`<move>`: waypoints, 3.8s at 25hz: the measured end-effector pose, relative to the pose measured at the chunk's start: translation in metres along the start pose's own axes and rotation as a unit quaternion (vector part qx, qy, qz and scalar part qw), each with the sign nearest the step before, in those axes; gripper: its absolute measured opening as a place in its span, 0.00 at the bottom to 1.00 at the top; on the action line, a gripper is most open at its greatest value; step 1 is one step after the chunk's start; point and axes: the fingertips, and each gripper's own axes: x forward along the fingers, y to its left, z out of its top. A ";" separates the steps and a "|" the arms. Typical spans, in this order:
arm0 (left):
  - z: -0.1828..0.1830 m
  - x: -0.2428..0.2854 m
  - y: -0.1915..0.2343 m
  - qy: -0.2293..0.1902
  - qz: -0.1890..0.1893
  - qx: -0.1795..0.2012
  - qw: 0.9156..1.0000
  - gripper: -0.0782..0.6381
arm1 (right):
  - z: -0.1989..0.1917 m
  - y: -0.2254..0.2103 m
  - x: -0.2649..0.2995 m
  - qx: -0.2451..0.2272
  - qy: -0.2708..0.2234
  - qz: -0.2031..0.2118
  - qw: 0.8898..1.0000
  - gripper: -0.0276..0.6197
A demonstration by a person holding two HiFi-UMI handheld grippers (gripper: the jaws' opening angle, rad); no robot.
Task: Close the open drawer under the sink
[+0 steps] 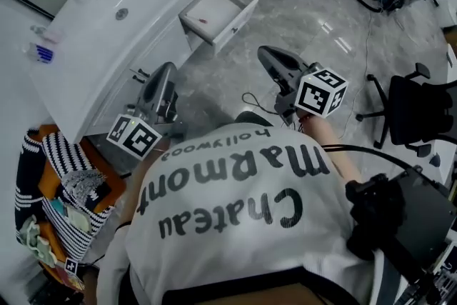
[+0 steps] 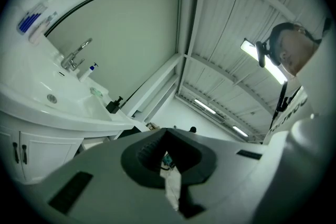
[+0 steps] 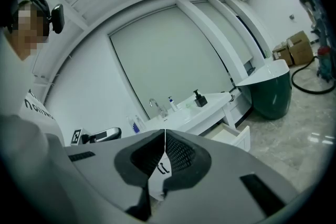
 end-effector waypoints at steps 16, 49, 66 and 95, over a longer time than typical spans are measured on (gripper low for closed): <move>-0.025 0.041 0.048 0.042 0.067 0.034 0.996 0.12 | -0.020 -0.071 0.078 0.031 0.057 -0.009 0.998 0.06; -0.070 0.060 0.116 -0.012 0.399 -0.057 0.915 0.12 | -0.185 -0.310 0.206 -0.092 0.375 0.032 0.922 0.06; -0.091 0.043 0.119 -0.016 0.466 -0.064 0.883 0.12 | -0.253 -0.354 0.241 -0.113 0.449 -0.004 0.887 0.31; -0.092 0.058 0.125 0.002 0.448 -0.057 0.892 0.12 | -0.247 -0.354 0.249 -0.132 0.463 -0.030 0.876 0.27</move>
